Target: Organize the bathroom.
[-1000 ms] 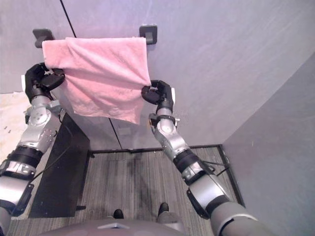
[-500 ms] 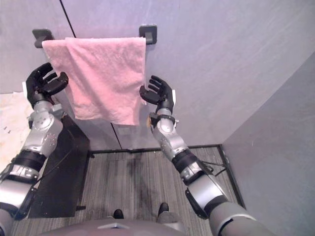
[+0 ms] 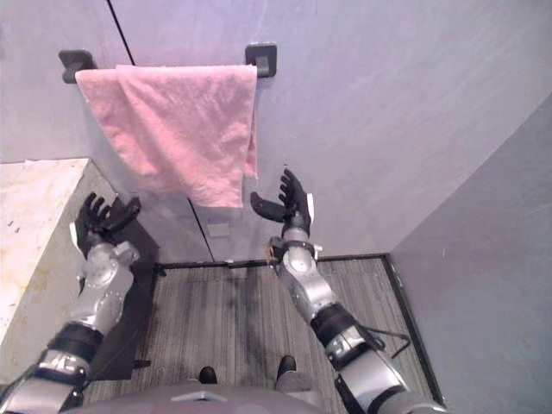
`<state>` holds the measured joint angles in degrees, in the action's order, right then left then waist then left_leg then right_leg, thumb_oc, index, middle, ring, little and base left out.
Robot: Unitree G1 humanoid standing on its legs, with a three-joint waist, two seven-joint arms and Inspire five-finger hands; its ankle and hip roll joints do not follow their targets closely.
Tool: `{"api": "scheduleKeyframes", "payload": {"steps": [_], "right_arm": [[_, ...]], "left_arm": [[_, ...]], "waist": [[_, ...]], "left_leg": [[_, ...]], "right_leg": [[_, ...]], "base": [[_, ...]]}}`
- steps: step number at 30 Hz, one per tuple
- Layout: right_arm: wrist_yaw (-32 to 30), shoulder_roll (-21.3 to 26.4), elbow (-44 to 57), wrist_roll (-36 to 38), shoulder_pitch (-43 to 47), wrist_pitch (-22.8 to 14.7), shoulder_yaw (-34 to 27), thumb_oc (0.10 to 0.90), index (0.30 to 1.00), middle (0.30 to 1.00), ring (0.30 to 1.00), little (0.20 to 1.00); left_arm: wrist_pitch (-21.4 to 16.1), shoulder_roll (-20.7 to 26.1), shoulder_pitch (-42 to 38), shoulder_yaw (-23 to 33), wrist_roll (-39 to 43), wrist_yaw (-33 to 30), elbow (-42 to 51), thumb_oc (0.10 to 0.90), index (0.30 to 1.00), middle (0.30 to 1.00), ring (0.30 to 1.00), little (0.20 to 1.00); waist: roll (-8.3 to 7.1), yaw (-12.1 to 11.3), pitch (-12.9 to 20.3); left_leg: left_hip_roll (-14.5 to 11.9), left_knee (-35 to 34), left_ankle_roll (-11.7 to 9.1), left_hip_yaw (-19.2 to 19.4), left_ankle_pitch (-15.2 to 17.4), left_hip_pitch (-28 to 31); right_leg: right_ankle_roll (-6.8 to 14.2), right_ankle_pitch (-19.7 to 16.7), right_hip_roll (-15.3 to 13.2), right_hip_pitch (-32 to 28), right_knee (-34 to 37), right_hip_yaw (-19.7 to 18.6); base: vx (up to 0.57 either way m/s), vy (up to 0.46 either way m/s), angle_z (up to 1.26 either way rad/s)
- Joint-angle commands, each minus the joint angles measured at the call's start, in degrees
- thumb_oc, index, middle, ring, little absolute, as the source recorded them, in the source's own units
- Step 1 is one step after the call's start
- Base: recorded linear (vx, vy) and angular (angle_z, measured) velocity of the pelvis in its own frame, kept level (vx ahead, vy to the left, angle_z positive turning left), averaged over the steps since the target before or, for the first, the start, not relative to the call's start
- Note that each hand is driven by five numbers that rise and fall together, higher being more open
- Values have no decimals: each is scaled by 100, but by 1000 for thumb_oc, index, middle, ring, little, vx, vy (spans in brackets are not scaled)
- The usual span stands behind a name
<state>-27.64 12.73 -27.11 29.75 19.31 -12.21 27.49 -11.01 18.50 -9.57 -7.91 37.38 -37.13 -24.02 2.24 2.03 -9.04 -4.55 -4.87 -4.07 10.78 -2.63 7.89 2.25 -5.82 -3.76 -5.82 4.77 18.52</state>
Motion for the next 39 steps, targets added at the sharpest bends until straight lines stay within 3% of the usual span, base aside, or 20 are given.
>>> {"api": "scheduleKeyframes", "payload": {"steps": [1, 4, 9, 11, 17, 19, 20, 21, 22, 24, 26, 29, 33, 39], "right_arm": [[372, -8, 606, -423, 225, -533, -327, 800, 900, 900, 900, 900], [516, 42, 580, -402, -4, -422, -371, 800, 900, 900, 900, 900], [764, 157, 492, -354, -328, -237, -455, 800, 900, 900, 900, 900], [722, 179, 424, -438, -358, -335, -480, 800, 900, 900, 900, 900], [773, 338, 388, -464, 305, -468, -661, 800, 900, 900, 900, 900], [782, 356, 293, -360, 587, -436, -699, 800, 900, 900, 900, 900], [806, 386, 215, -380, 838, -450, -756, 800, 900, 900, 900, 900], [787, 407, 214, -355, 892, -436, -758, 800, 900, 900, 900, 900], [749, 480, 197, -291, 1058, -420, -784, 800, 900, 900, 900, 900], [725, 545, -8, -327, 1290, -489, -834, 800, 900, 900, 900, 900], [876, 556, 14, -458, 1274, -594, -854, 800, 900, 900, 900, 900], [1052, 696, 105, -257, 1415, -402, -916, 800, 900, 900, 900, 900], [1192, 777, -277, 6, 1854, -229, -911, 800, 900, 900, 900, 900], [1184, 772, -513, 80, 1848, -309, -936, 800, 900, 900, 900, 900]], "left_arm": [[-307, 226, -120, 1, -567, 366, 255, 800, 900, 900, 900, 900], [-309, 83, 122, -13, -329, 646, 72, 800, 900, 900, 900, 900], [47, -48, 414, -189, -144, 1268, -413, 800, 900, 900, 900, 900], [85, -86, 491, -258, -132, 1381, -593, 800, 900, 900, 900, 900], [-104, -63, 566, -168, 24, 1701, -1233, 800, 900, 900, 900, 900], [-79, -32, 532, -161, -51, 1724, -1280, 800, 900, 900, 900, 900], [-13, 30, 501, -159, -210, 1739, -1263, 800, 900, 900, 900, 900], [-3, 47, 490, -168, -218, 1748, -1266, 800, 900, 900, 900, 900], [59, 103, 437, -206, -237, 1793, -1308, 800, 900, 900, 900, 900], [23, 155, 338, -247, -248, 1977, -1495, 800, 900, 900, 900, 900], [-147, 194, 429, -214, -305, 2073, -1595, 800, 900, 900, 900, 900], [-258, 195, 613, -140, -318, 2135, -1620, 800, 900, 900, 900, 900], [-223, 196, 753, -81, -416, 2243, -1568, 800, 900, 900, 900, 900], [-231, 260, 995, 43, -531, 2416, -1452, 800, 900, 900, 900, 900]], "waist": [[11, 60, 341], [9, 73, 323], [-20, 90, 302], [-31, 75, 279], [-63, -47, 240], [-50, -108, 241], [0, -151, 212], [17, -150, 213], [36, -118, 167], [-19, -52, 96], [-61, -41, 38], [-122, -133, 68], [-173, -308, 103], [-199, -405, 124]], "left_leg": [[517, 265, 222, 315, 421, -76], [517, 228, 231, 322, 423, -66], [512, 173, 238, 345, 409, -55], [525, 165, 252, 331, 419, -55], [568, 126, 260, 286, 441, -43], [592, 175, 285, 273, 467, -97], [568, 276, 324, 248, 495, -147], [545, 303, 333, 238, 497, -178], [512, 378, 371, 127, 549, -205], [536, 452, 348, -97, 615, -163], [489, 574, 350, -22, 715, -147], [452, 677, 258, 21, 708, -229], [368, 961, 125, 65, 675, -461], [304, 1134, 103, 0, 701, -608]], "right_leg": [[380, 1023, 244, 0, -472, -282], [396, 1005, 245, 19, -462, -304], [441, 891, 228, 49, -358, -293], [458, 852, 213, 67, -346, -286], [495, 774, 159, 93, -306, -214], [502, 875, 142, 143, -520, -220], [519, 1143, 130, 323, -1154, -262], [537, 1147, 145, 436, -1333, -345], [621, 1102, 129, 779, -1717, -631], [688, 819, -26, 945, -1359, -836], [690, 731, -76, 936, -1139, -737], [536, 629, 38, 673, -603, -683], [391, 680, 169, 301, -271, -661], [301, 803, 210, 200, -271, -618]], "base": [[-77, 19, 0], [-73, 18, -1], [-78, 11, -1], [-91, 9, -1], [-26, -3, -4], [-3, -28, -8], [3, -47, -4], [33, -119, -8], [48, -122, -4], [113, -206, 16], [153, -266, 70], [110, -224, 48], [132, -172, 11], [116, -89, 16]]}}
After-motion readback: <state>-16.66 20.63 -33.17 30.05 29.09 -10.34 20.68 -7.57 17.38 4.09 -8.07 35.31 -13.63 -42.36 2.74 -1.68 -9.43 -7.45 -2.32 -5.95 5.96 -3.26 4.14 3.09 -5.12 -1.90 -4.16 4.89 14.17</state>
